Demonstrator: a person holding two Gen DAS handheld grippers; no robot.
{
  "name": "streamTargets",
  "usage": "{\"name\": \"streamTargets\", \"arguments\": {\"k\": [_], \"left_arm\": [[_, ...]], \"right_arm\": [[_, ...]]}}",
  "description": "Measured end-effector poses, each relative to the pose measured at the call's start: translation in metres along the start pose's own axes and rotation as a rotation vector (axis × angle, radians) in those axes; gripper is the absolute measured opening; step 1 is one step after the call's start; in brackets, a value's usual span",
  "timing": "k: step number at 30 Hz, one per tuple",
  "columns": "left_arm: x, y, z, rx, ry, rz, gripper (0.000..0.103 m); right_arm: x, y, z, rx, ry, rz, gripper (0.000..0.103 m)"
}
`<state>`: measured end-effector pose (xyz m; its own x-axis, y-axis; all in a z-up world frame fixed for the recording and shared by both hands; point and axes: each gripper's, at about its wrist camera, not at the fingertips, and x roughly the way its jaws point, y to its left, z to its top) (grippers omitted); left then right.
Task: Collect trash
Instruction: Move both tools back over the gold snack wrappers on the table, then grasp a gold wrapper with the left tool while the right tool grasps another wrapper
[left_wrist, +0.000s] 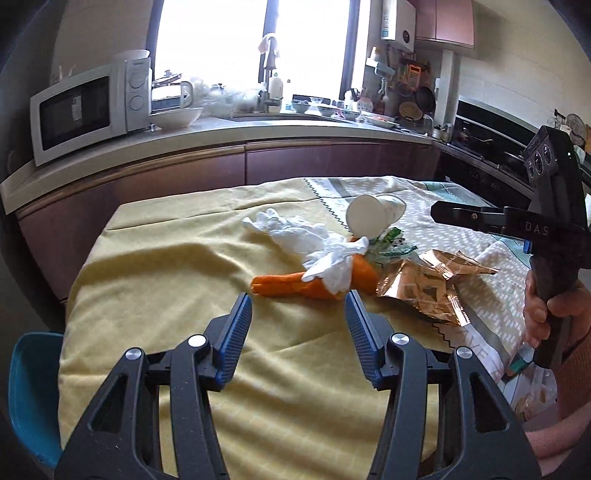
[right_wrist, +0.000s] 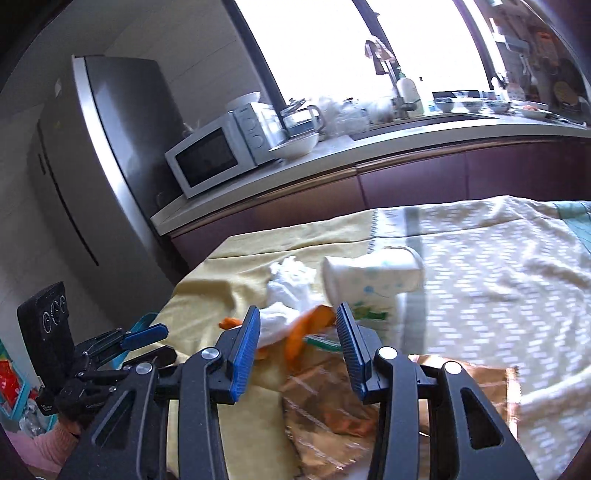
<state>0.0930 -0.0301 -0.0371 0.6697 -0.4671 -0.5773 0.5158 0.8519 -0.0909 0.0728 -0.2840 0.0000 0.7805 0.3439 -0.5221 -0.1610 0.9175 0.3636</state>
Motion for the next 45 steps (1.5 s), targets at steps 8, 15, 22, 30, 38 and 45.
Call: {"name": "streamTargets", "arguments": {"k": [8, 15, 22, 30, 38, 45], "left_arm": [[0.034, -0.052, -0.001, 0.042, 0.081, -0.181, 0.056], [0.066, -0.074, -0.007, -0.007, 0.186, -0.291, 0.060], [0.096, -0.082, -0.009, -0.074, 0.269, -0.359, 0.057], [0.116, -0.082, -0.005, -0.152, 0.311, -0.412, 0.016], [0.103, -0.083, -0.003, -0.143, 0.278, -0.441, 0.001], [0.077, -0.073, -0.005, -0.112, 0.238, -0.433, 0.001]], "right_arm": [[-0.034, -0.085, -0.024, 0.146, -0.013, -0.221, 0.047], [-0.037, -0.116, -0.045, 0.223, 0.030, -0.242, 0.054], [-0.037, -0.125, -0.059, 0.299, 0.055, -0.149, 0.059], [-0.034, -0.122, -0.064, 0.327, 0.066, -0.074, 0.033], [-0.043, -0.123, -0.065, 0.342, 0.038, -0.040, 0.005], [-0.059, -0.109, -0.055, 0.302, -0.012, 0.006, 0.002]]}}
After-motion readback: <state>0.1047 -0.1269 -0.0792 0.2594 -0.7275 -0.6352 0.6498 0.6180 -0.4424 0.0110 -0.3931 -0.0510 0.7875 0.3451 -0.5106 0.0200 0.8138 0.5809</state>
